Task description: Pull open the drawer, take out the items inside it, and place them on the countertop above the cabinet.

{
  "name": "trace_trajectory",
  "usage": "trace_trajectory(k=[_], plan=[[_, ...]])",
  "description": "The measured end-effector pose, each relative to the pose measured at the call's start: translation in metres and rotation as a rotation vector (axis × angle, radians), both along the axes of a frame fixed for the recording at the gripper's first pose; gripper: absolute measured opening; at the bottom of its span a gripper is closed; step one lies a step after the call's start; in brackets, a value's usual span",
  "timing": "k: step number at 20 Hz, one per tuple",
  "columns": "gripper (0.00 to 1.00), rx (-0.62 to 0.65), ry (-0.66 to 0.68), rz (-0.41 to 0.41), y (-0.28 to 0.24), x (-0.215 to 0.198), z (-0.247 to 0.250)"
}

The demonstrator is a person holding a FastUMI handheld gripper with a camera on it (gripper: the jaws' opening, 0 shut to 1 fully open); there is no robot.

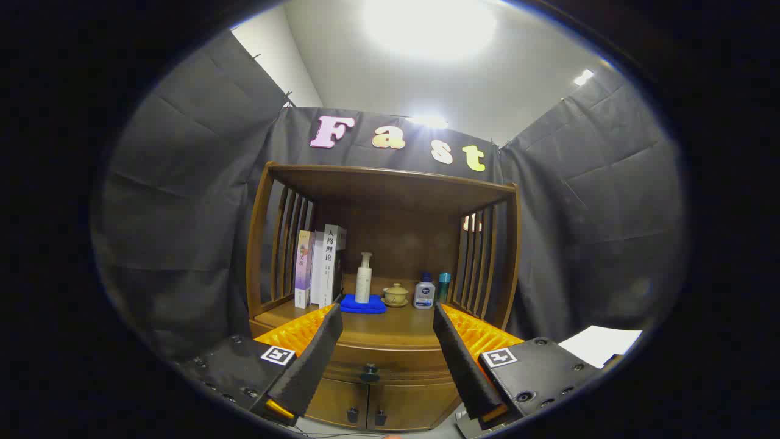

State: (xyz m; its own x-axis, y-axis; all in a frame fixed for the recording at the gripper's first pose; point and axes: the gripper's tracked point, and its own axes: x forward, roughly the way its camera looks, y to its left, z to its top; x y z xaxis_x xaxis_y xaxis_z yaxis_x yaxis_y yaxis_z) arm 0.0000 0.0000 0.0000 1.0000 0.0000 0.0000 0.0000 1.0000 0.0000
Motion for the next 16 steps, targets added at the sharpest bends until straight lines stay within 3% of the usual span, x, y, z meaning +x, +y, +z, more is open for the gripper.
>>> trace_trajectory(k=[16], plan=[[0.96,0.002,-0.021,0.021,0.007,-0.002,0.011]])
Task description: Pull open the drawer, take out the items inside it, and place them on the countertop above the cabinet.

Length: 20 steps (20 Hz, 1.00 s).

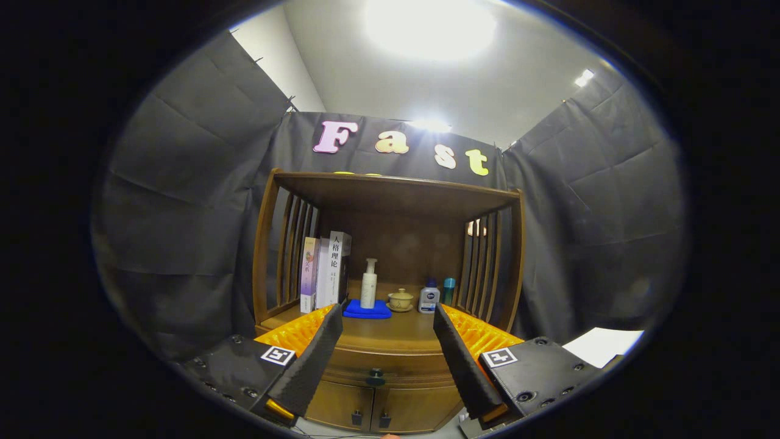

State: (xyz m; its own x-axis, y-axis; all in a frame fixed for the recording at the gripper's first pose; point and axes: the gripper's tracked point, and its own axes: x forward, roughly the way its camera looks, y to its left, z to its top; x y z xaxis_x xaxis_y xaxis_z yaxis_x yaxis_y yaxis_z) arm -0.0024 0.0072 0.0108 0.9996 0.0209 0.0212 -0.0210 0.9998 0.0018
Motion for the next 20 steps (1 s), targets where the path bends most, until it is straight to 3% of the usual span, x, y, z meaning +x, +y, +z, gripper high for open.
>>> trace_trajectory(k=[20], plan=[[0.96,0.025,0.017,-0.077,-0.009,0.006,-0.004]])
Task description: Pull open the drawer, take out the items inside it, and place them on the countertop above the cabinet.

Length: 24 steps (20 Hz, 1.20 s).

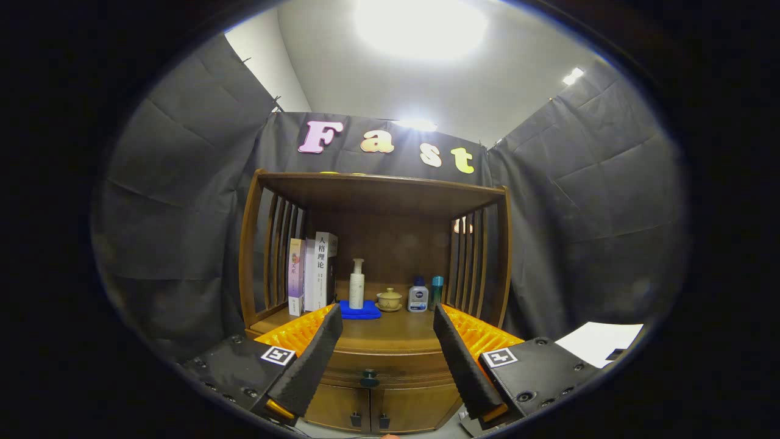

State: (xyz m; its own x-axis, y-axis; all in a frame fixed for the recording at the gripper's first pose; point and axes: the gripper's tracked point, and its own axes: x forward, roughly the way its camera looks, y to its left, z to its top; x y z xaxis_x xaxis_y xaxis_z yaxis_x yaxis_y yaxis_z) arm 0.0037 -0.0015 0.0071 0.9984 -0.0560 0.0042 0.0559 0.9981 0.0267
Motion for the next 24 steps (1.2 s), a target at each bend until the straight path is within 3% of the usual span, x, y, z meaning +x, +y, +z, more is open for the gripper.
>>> trace_trajectory(k=[6,15,24], plan=[[0.96,0.025,0.0,-0.044,-0.005,0.012,-0.021],[0.96,0.025,0.088,0.027,0.026,0.07,-0.106],[0.96,0.05,0.222,0.039,0.034,0.107,-0.187]])
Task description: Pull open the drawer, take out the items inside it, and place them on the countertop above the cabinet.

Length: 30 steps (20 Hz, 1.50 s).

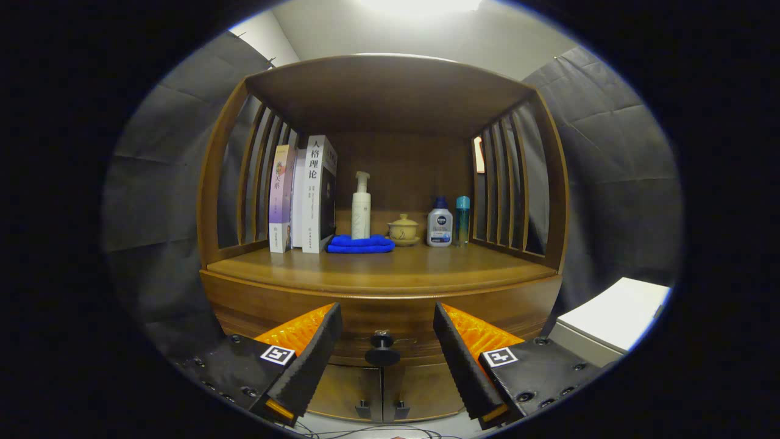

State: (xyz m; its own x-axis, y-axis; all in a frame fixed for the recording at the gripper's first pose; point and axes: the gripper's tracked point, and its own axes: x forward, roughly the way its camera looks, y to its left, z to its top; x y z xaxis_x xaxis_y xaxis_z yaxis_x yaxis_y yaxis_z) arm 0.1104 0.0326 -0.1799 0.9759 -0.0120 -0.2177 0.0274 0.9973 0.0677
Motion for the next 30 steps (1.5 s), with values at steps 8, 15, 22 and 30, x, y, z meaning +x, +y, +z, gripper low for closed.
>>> trace_trajectory(k=[8,15,22,30], plan=[[0.78,-0.025,0.101,0.039,0.008,0.019,-0.054],[0.49,-0.014,0.089,0.045,0.008,0.033,-0.064],[0.32,-0.005,0.117,0.035,0.013,0.023,-0.063],[0.32,-0.019,0.13,0.016,0.012,-0.017,-0.059]])
